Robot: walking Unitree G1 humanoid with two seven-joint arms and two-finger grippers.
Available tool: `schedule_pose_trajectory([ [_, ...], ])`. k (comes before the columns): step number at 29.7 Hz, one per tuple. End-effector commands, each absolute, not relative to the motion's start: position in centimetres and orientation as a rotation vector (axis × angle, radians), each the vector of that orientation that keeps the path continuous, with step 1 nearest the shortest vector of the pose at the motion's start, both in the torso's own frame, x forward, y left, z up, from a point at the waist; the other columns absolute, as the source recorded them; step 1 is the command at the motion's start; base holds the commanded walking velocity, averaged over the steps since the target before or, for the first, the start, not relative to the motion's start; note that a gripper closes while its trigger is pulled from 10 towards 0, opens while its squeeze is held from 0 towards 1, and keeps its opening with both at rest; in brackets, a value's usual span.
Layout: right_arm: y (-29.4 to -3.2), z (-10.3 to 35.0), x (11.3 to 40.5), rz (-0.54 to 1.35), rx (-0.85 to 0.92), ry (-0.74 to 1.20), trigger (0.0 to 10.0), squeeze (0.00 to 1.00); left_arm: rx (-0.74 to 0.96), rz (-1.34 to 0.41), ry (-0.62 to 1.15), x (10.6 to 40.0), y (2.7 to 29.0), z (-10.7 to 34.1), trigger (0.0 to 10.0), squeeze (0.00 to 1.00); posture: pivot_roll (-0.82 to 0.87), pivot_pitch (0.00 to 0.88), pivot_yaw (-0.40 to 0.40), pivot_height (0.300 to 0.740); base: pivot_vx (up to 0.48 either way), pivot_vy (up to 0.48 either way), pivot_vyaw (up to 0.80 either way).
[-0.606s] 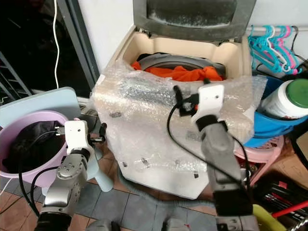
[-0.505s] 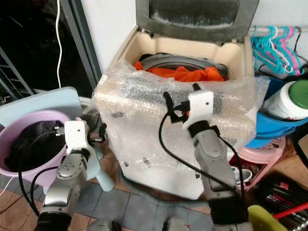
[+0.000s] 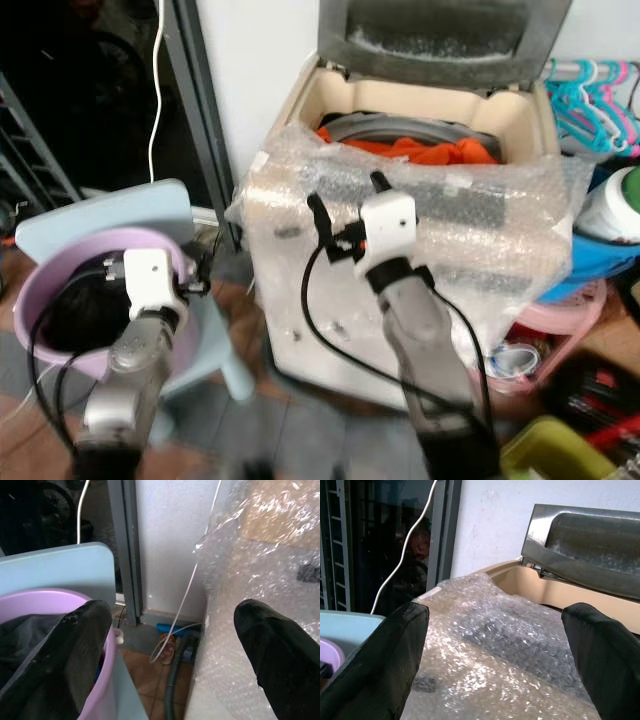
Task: Clothes washing
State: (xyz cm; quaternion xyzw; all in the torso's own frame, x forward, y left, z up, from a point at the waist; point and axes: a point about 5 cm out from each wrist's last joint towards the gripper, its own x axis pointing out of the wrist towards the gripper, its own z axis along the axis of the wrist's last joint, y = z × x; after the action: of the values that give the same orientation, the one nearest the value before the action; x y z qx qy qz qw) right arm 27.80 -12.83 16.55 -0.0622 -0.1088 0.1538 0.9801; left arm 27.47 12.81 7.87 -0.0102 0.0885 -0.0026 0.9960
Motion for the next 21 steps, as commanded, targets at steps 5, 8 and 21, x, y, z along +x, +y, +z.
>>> schedule_pose_trajectory([
  [5, -11.96, 17.16, 27.80, 0.334, -0.114, -0.241, 10.0, 1.00, -0.001, 0.027, 0.162, 27.62, 13.72, 8.28, 10.0, 0.00, -0.09, 0.000, 0.024, 0.740, 0.000, 0.480, 0.80],
  [8, -11.89, 17.17, 27.80, 0.336, -0.109, -0.240, 10.0, 1.00, 0.005, 0.032, 0.161, 27.65, 13.76, 8.28, 10.0, 0.00, -0.09, 0.000, 0.025, 0.740, 0.000, 0.480, 0.80],
  [21, -11.43, 17.08, 27.94, 0.349, -0.096, -0.231, 10.0, 1.00, 0.026, 0.041, 0.101, 27.60, 14.14, 8.87, 10.0, 0.00, -0.08, 0.000, 0.025, 0.740, 0.000, 0.141, 0.74],
])
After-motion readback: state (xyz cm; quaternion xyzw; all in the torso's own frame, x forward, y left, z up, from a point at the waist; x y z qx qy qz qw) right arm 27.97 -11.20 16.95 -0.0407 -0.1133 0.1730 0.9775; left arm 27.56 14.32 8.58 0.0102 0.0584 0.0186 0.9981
